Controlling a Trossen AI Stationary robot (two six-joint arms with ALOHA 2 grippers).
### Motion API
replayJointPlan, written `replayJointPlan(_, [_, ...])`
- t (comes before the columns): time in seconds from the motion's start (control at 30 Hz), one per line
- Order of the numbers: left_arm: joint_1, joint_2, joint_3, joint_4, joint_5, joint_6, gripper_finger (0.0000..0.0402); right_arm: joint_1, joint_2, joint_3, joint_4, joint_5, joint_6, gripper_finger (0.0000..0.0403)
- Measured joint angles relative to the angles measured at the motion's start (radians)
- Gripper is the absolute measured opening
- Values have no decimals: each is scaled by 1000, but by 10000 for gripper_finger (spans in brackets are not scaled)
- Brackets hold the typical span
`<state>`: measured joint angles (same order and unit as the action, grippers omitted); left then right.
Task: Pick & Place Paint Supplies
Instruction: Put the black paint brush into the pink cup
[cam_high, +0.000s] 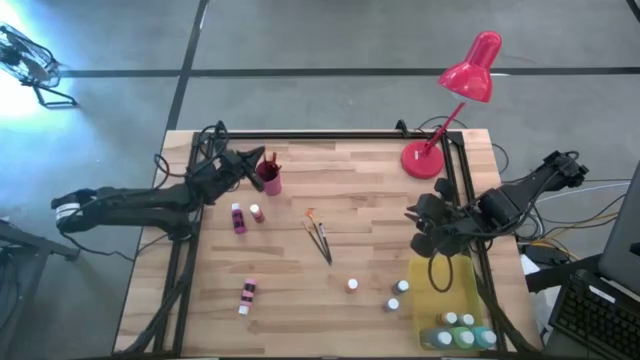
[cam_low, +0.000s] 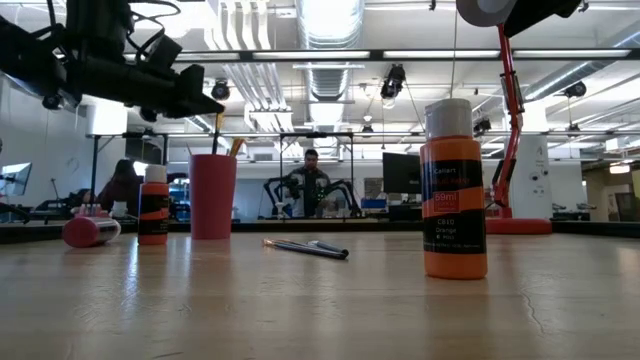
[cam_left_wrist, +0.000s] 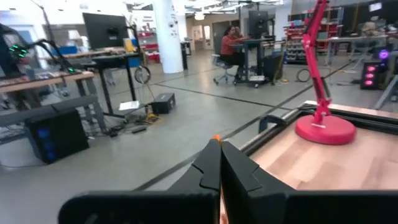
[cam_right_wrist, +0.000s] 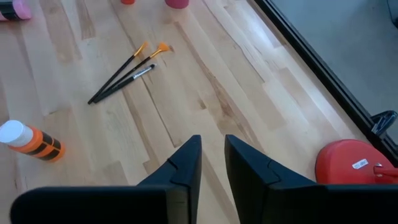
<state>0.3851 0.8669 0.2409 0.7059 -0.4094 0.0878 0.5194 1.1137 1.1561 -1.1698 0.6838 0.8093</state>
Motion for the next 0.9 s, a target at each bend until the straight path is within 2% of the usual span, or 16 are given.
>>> replayJointPlan(0.6, [0, 10, -61, -4, 54, -37, 0, -29, 0, 0, 0, 0, 0, 100])
replayJointPlan(0.9, [0, 54, -63, -4, 54, -36, 13, -29, 0, 0, 0, 0, 0, 77])
